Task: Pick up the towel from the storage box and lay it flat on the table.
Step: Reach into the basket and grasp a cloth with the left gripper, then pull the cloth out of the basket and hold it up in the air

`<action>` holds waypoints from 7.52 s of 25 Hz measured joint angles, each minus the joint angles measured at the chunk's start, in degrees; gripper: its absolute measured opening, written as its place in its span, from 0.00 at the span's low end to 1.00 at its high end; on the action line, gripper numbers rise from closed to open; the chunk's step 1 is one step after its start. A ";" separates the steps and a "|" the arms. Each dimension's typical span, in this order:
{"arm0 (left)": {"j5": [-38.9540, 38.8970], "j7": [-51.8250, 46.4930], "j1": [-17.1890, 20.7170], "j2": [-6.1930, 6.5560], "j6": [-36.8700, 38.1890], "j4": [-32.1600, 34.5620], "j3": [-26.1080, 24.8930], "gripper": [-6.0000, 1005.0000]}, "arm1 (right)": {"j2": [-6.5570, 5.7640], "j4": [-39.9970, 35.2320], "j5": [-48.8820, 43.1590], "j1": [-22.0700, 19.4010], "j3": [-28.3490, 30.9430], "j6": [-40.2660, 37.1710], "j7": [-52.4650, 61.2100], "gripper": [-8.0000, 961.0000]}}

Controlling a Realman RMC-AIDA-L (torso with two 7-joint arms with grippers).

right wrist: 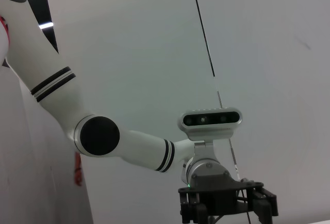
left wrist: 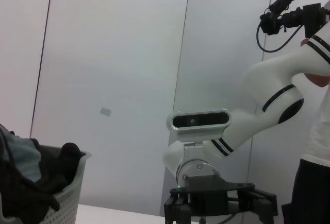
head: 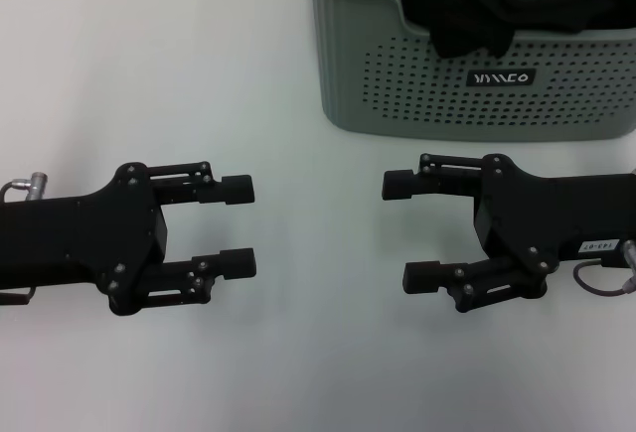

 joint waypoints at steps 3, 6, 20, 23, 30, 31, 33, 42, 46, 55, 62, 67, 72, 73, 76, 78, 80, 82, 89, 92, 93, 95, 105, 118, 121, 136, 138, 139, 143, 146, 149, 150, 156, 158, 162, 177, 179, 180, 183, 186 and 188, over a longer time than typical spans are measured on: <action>-0.10 0.12 0.00 -0.02 0.00 -0.05 -0.06 0.63 | 0.01 0.04 0.00 0.00 0.00 0.02 -0.06 0.89; -0.17 0.16 -0.01 -0.02 0.00 -0.11 -0.09 0.63 | 0.00 0.07 0.00 0.00 0.00 0.07 -0.16 0.89; -0.54 0.35 -0.02 0.01 -0.18 -0.19 -0.60 0.63 | 0.15 0.08 0.34 -0.24 0.03 0.06 -0.71 0.89; -0.83 0.34 -0.02 0.00 -0.18 -0.07 -1.01 0.63 | 0.15 0.08 0.42 -0.35 0.07 0.12 -0.74 0.89; -6.91 -2.84 -0.69 -0.01 -0.93 2.47 -2.63 0.63 | 0.18 0.08 0.38 -1.48 1.20 3.14 -0.88 0.89; -8.76 -4.88 -0.78 -0.24 -2.07 4.29 -2.67 0.63 | 0.22 0.08 0.29 -1.86 1.72 3.97 -0.88 0.89; -12.10 -9.69 -1.34 -1.08 -5.48 8.74 -2.71 0.63 | 0.32 0.11 0.17 -2.50 2.55 5.44 -0.88 0.89; -7.74 -27.96 -11.49 -5.44 -30.51 25.27 5.12 0.63 | 1.34 0.61 0.35 -5.04 3.13 7.59 -0.89 0.89; -1.28 -33.54 -16.25 -5.55 -45.98 25.21 13.08 0.63 | 2.00 0.57 0.43 -7.39 3.75 7.64 -0.88 0.89; 4.37 -40.66 -23.56 -5.70 -67.86 21.45 24.01 0.63 | 3.05 0.61 0.32 -8.75 5.01 8.63 -0.88 0.89; 4.26 -41.09 -30.04 -5.94 -71.44 13.92 24.76 0.63 | 3.16 0.73 0.13 -8.76 5.25 8.77 -0.88 0.89; 4.39 -41.86 -30.91 -6.04 -73.74 12.77 25.51 0.63 | 3.33 0.72 0.09 -8.67 5.27 8.78 -0.88 0.88; 5.26 -42.11 -32.80 -5.94 -76.46 8.62 26.53 0.63 | 3.45 0.70 0.09 -8.76 5.27 9.02 -0.88 0.88; 5.36 -42.11 -33.18 -5.94 -76.64 7.79 26.53 0.63 | 3.48 0.69 0.09 -8.78 5.27 9.06 -0.88 0.88; 5.42 -42.12 -33.62 -6.00 -76.92 6.62 26.55 0.63 | 3.64 0.69 0.09 -8.87 5.27 9.40 -0.88 0.88; 5.38 -42.13 -33.64 -6.00 -76.92 6.62 26.56 0.63 | 3.74 0.69 0.09 -8.93 5.27 9.61 -0.88 0.89; 5.02 -42.13 -33.51 -6.00 -76.92 6.75 26.57 0.63 | 3.80 0.68 0.09 -9.13 5.27 9.90 -0.88 0.89; 4.55 -42.13 -33.37 -5.97 -76.84 6.91 26.58 0.60 | 3.85 0.69 0.09 -9.25 5.27 10.09 -0.88 0.88; 2.67 -41.68 -33.19 -5.82 -76.57 7.03 26.59 0.40 | 4.03 0.69 0.09 -9.42 5.27 10.32 -0.88 0.88; 2.80 -41.61 -33.28 -5.81 -76.80 7.03 26.62 0.27 | 4.03 0.70 0.14 -9.50 5.27 10.36 -0.88 0.88; 2.81 -41.55 -33.29 -5.81 -76.83 7.03 26.62 0.25 | 4.03 0.70 0.18 -9.54 5.27 10.39 -0.88 0.88; 2.70 -41.07 -33.23 -5.87 -76.83 7.10 26.62 0.21 | 4.03 0.70 0.38 -9.68 5.27 10.57 -0.88 0.88; -2.35 -38.76 -26.56 -6.11 -75.73 15.51 29.09 0.02 | 4.12 0.69 0.50 -10.94 6.11 11.23 -0.88 0.88; -34.31 -21.15 -0.59 -5.63 -41.82 48.51 23.00 0.02 | 3.58 0.67 0.45 -12.56 9.81 8.27 -3.61 0.88; -38.92 -21.27 0.38 -5.58 -33.09 48.92 18.20 0.02 | 3.51 0.73 0.46 -12.71 10.82 6.54 -4.96 0.88; -46.04 -26.98 3.08 -2.68 -10.43 43.87 0.52 0.02 | 2.75 0.10 0.20 -13.92 14.33 -1.54 -9.69 0.88; -45.30 -26.63 3.18 -2.77 -10.45 42.07 0.17 0.02 | 2.94 0.09 0.09 -13.34 14.08 -1.35 -9.86 0.88; -45.30 -26.63 3.18 -2.77 -10.45 42.07 0.17 0.02 | 3.08 0.08 0.01 -13.01 13.96 -1.13 -10.10 0.88; -36.02 -22.50 1.94 -2.05 -9.96 36.82 -0.35 0.02 | 3.76 -0.03 -1.16 -11.93 13.95 -0.23 -12.35 0.88; -29.89 -21.61 0.35 -0.87 -8.53 36.71 -0.27 0.02 | 3.67 -0.09 -1.43 -11.45 14.07 -1.30 -12.34 0.88; -23.95 -21.24 -1.99 0.82 -5.75 36.71 -0.21 0.02 | 3.08 -0.10 -1.45 -11.48 14.03 -2.55 -11.83 0.88; -22.21 -20.97 -2.86 1.34 -4.65 36.67 -0.13 0.02 | 2.90 -0.10 -1.47 -11.51 13.97 -2.84 -11.51 0.88; -18.02 -18.60 -6.27 4.57 -1.72 36.48 2.61 0.02 | 1.58 0.42 -2.77 -11.62 13.97 -5.20 -8.70 0.88; -17.97 -18.28 -6.60 5.65 -0.94 36.41 3.77 0.02 | 1.25 0.47 -2.80 -11.67 14.15 -5.96 -8.13 0.88; -18.95 -18.49 -6.71 7.12 0.37 36.56 5.89 0.02 | 0.17 0.56 -2.55 -11.12 14.29 -5.13 -7.14 0.88; -17.95 -21.19 -5.94 -0.22 -12.19 38.16 0.51 0.02 | 5.48 -0.29 -2.85 -11.56 14.32 3.86 -22.92 0.87; -16.70 -22.12 -5.57 -1.46 -15.02 39.70 0.51 0.02 | 6.78 -0.65 -2.86 -12.35 14.29 4.43 -26.89 0.87; -16.31 -22.55 -5.43 -1.92 -16.01 40.34 0.51 0.02 | 7.13 -1.06 -2.85 -12.86 14.21 4.72 -28.60 0.87; -15.47 -23.98 -5.10 -3.60 -18.91 42.32 0.54 0.02 | 7.84 -6.44 -2.84 -17.37 13.41 8.51 -35.22 0.87; -16.07 -25.85 -4.35 -5.05 -20.45 44.52 0.54 0.02 | 7.84 -14.59 -2.36 -22.91 12.21 16.66 -42.05 0.87; -17.56 -27.65 -3.56 -5.49 -20.90 45.65 0.70 0.02 | 7.79 -18.82 -0.41 -25.18 9.69 22.51 -48.20 0.87</action>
